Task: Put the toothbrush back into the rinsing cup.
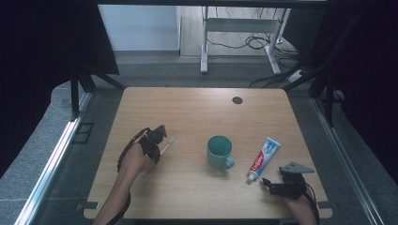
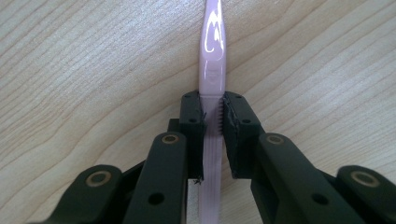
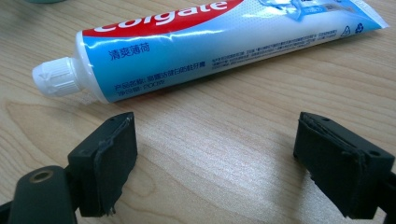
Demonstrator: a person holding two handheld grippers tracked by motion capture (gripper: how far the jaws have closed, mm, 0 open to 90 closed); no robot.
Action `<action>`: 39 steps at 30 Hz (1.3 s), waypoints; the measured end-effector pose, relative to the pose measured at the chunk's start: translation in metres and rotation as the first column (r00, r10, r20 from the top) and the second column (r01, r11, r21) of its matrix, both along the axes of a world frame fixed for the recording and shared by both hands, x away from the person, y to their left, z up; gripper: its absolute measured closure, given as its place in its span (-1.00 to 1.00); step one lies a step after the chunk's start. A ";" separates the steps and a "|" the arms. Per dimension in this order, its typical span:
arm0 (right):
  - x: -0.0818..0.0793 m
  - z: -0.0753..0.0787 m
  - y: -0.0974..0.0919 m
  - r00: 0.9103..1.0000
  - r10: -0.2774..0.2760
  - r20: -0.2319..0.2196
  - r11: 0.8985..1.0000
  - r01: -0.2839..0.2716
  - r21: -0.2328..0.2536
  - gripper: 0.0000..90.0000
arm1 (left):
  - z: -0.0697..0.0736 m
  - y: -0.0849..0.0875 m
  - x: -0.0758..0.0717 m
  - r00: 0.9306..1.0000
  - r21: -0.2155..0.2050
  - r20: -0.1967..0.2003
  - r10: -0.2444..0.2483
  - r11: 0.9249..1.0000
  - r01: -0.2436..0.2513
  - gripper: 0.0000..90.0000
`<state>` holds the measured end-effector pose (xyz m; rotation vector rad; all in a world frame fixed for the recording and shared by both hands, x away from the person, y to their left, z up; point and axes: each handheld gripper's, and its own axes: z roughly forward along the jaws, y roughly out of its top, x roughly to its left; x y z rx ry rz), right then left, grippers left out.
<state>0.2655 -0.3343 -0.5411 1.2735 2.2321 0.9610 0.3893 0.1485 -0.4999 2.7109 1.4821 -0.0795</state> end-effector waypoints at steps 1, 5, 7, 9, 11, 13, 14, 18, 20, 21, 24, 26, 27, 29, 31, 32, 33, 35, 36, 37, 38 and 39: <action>0.000 0.000 0.000 1.000 0.000 0.000 1.000 0.000 0.000 -0.71 | 0.000 0.000 0.000 1.000 0.000 0.000 0.000 1.000 0.000 0.75; 0.000 0.000 0.000 1.000 0.000 0.000 1.000 0.000 0.000 -0.71 | 0.000 0.000 -0.001 1.000 0.000 0.004 -0.007 1.000 0.007 0.76; 0.000 0.000 0.000 1.000 0.000 0.000 1.000 0.000 0.000 -0.71 | 0.000 0.001 -0.001 1.000 -0.008 0.004 -0.009 1.000 0.009 0.76; 0.000 0.000 0.000 1.000 0.000 0.000 1.000 0.000 0.000 -0.71 | 0.000 0.003 0.000 1.000 -0.027 0.003 -0.017 0.999 0.017 0.76; 0.000 0.000 0.000 1.000 0.000 0.000 1.000 0.000 0.000 -0.71 | 0.000 0.003 0.000 1.000 -0.034 0.007 -0.018 0.999 0.018 0.76; 0.000 0.000 0.000 1.000 0.000 0.000 1.000 0.000 0.000 -0.71 | 0.001 0.004 0.000 1.000 -0.057 0.019 -0.015 0.998 0.016 0.76; 0.000 0.000 0.000 1.000 0.000 0.000 1.000 0.000 0.000 -0.71 | 0.002 0.005 -0.001 1.000 -0.075 0.024 -0.017 0.997 0.019 0.76; 0.000 0.000 0.000 1.000 0.000 0.000 1.000 0.000 0.000 -0.71 | 0.006 0.004 -0.002 0.999 -0.102 0.035 -0.015 0.995 0.018 0.76; 0.000 0.000 0.000 1.000 0.000 0.000 1.000 0.000 0.000 -0.71 | 0.010 0.004 -0.002 0.999 -0.112 0.042 -0.028 0.993 0.032 0.76; 0.000 0.000 0.000 1.000 0.000 0.000 1.000 0.000 0.000 -0.71 | 0.010 0.004 -0.002 0.999 -0.112 0.042 -0.028 0.993 0.032 0.76; 0.000 0.000 0.000 1.000 0.000 0.000 1.000 0.000 0.000 -0.71 | 0.018 0.004 -0.004 0.998 -0.135 0.054 -0.030 0.990 0.037 0.76; 0.000 0.000 0.000 1.000 0.000 0.000 1.000 0.000 0.000 -0.71 | 0.021 0.005 -0.005 0.998 -0.146 0.062 -0.029 0.989 0.038 0.76; 0.000 0.000 0.000 1.000 0.000 0.000 1.000 0.000 0.000 -0.71 | 0.023 0.005 -0.006 0.997 -0.158 0.069 -0.025 0.987 0.036 0.76; 0.000 0.000 0.000 1.000 0.000 0.000 1.000 0.000 0.000 -0.71 | 0.025 0.005 -0.006 0.997 -0.164 0.072 -0.028 0.986 0.040 0.76; 0.000 0.000 0.000 1.000 0.000 0.000 1.000 0.000 0.000 -0.71 | 0.029 0.006 -0.008 0.995 -0.172 0.089 -0.038 0.984 0.053 0.76; 0.000 0.000 0.000 1.000 0.000 0.000 1.000 0.000 0.000 -0.71 | 0.030 0.005 -0.009 0.995 -0.175 0.095 -0.036 0.983 0.052 0.76; 0.000 0.000 0.000 1.000 0.000 0.000 1.000 0.000 0.000 -0.71 | 0.030 0.005 -0.009 0.995 -0.175 0.095 -0.036 0.983 0.052 0.76; 0.000 0.000 0.000 1.000 0.000 0.000 1.000 0.000 0.000 -0.71 | 0.033 0.005 -0.011 0.992 -0.188 0.114 -0.048 0.980 0.069 0.76; 0.000 0.000 0.000 1.000 0.000 0.000 1.000 0.000 0.000 -0.71 | 0.034 0.005 -0.011 0.991 -0.196 0.126 -0.052 0.978 0.076 0.76; 0.000 0.000 0.000 1.000 0.000 0.000 1.000 0.000 0.000 -0.71 | 0.036 0.004 -0.012 0.989 -0.200 0.135 -0.055 0.976 0.082 0.76; 0.000 0.000 0.000 1.000 0.000 0.000 1.000 0.000 0.000 -0.71 | 0.037 0.004 -0.012 0.988 -0.199 0.141 -0.065 0.976 0.093 0.76; 0.000 0.000 0.000 1.000 0.000 0.000 1.000 0.000 0.000 -0.71 | 0.037 0.004 -0.012 0.988 -0.199 0.141 -0.065 0.976 0.093 0.76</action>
